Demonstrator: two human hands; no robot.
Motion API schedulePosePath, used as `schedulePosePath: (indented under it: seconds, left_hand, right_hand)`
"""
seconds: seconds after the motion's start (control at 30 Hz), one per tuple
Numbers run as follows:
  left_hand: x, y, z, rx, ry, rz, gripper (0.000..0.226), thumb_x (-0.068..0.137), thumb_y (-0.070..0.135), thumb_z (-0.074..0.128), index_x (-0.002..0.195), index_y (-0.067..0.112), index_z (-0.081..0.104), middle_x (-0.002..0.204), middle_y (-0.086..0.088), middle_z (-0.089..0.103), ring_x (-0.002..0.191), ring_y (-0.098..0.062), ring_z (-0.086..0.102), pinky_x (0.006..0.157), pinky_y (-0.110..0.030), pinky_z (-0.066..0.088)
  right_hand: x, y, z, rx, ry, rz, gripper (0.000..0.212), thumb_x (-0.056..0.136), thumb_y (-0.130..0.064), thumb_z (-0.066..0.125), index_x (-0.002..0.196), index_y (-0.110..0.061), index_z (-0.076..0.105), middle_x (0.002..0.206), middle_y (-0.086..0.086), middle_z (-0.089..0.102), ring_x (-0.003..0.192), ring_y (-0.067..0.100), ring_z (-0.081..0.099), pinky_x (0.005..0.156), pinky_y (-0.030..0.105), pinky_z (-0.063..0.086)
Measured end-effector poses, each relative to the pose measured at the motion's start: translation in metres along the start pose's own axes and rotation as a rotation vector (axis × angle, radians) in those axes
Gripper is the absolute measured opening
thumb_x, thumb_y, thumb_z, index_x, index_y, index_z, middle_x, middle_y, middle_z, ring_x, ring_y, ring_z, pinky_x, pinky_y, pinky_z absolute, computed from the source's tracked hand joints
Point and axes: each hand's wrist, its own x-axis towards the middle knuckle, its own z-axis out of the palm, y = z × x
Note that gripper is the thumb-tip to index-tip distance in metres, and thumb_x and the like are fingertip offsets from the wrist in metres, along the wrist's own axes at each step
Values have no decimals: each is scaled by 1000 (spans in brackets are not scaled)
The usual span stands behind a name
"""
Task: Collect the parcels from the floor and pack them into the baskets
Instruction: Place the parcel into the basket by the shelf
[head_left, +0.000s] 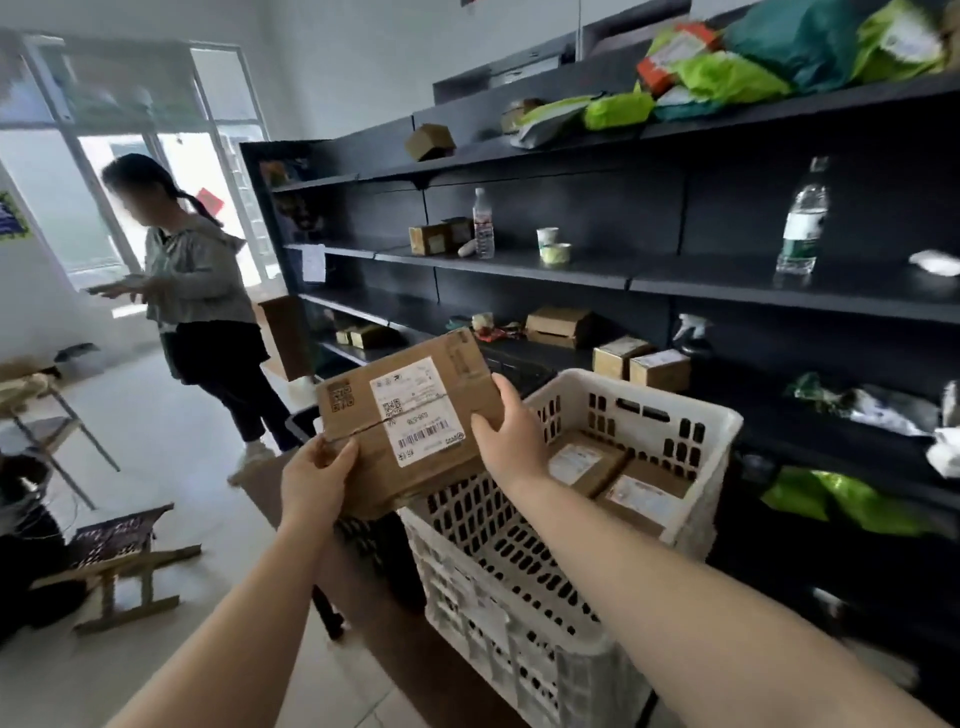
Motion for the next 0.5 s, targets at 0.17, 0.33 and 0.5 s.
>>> schedulePosePath:
  seconds: [0.17, 0.33, 0.5]
  left_hand:
    - [49, -18, -14, -44, -137, -17, 29, 86, 23, 64, 115, 17, 60, 109, -5, 67, 96, -24, 64, 89, -44, 52]
    - [90, -36, -16, -149, -203, -88, 41, 85, 20, 67, 123, 11, 57, 112, -7, 66, 98, -23, 63, 91, -40, 51]
    - [147, -41, -18, -181, -234, -89, 36, 85, 18, 67, 119, 15, 57, 106, -2, 66, 89, -19, 62, 72, -31, 51]
  right_hand:
    - [12, -14, 45, -137, 116, 9, 59, 88, -20, 54, 143, -20, 32, 132, 4, 54, 122, 25, 47, 102, 43, 41]
    - [38, -12, 80, -261, 173, 88, 63, 89, -28, 53, 145, -26, 27, 134, 7, 44, 119, 26, 46, 97, 43, 43]
    - [73, 0, 121, -189, 174, 139, 65, 89, -30, 55, 146, -26, 25, 131, 6, 40, 118, 23, 45, 91, 33, 41]
